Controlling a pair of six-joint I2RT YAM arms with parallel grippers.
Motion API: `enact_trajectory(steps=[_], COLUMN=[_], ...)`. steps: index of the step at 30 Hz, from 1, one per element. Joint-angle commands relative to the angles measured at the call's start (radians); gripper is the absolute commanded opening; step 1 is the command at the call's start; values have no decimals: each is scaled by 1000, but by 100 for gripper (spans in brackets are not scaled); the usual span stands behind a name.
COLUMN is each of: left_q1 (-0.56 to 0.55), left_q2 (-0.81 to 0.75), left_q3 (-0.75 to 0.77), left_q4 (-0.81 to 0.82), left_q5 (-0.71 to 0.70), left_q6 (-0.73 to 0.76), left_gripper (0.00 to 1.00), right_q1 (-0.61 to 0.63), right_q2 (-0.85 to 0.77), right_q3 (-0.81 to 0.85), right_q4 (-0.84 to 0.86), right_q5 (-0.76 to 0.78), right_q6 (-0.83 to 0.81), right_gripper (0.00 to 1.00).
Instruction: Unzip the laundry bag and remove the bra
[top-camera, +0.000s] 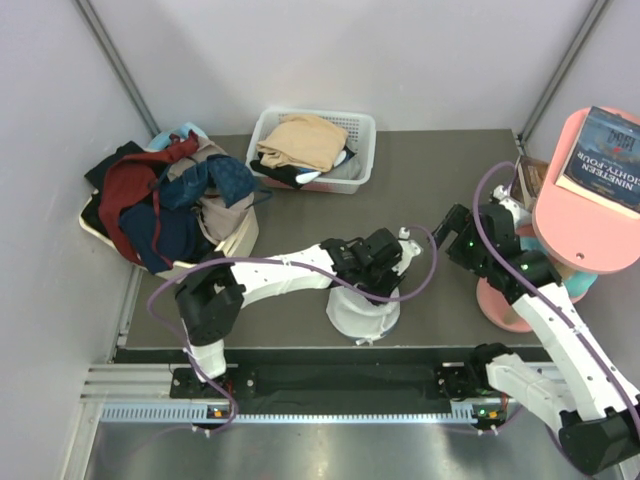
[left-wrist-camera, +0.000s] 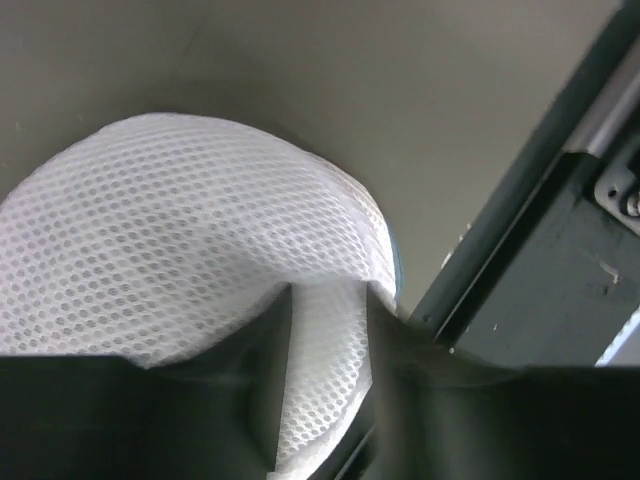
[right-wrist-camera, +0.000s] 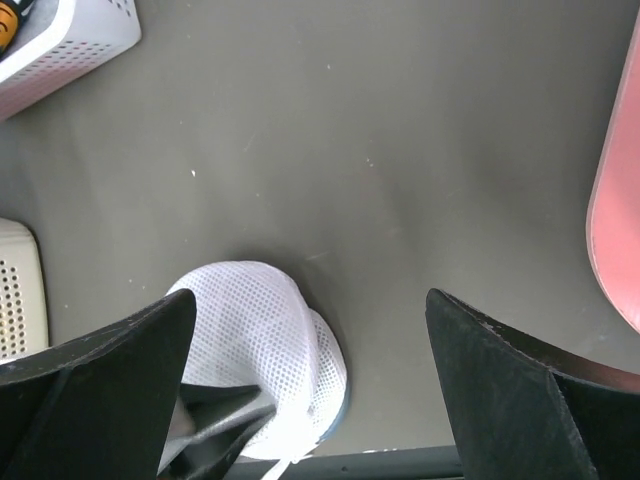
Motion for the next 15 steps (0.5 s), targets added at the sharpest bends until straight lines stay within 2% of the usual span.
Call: enact_trajectory(steps=[1, 2, 3, 9, 12, 15], left_q1=[9, 22, 29, 104, 104, 101], left_q2=[20, 16, 12, -37, -72, -81], left_q3=[32, 31, 31, 19, 20, 38], left_q4=[-10, -4, 0, 24, 42, 58], left_q5=[-42, -51, -77, -108, 3, 138], left_q6=[-22, -38, -47, -78, -16, -7], left_gripper=[16, 10, 0, 0, 0, 33], right_q1=[-15, -16, -16, -21, -26, -32], right_q2=[28, 46, 54, 106, 135, 160], right_q3=[71, 75, 83, 90, 98, 112], right_q4=[65, 67, 71, 114, 122, 128], right_q5=[-22, -24, -24, -45, -57, -63], right_q6=[-31, -39, -51, -68, -74, -82], right_gripper=[97, 96, 97, 96, 97, 96])
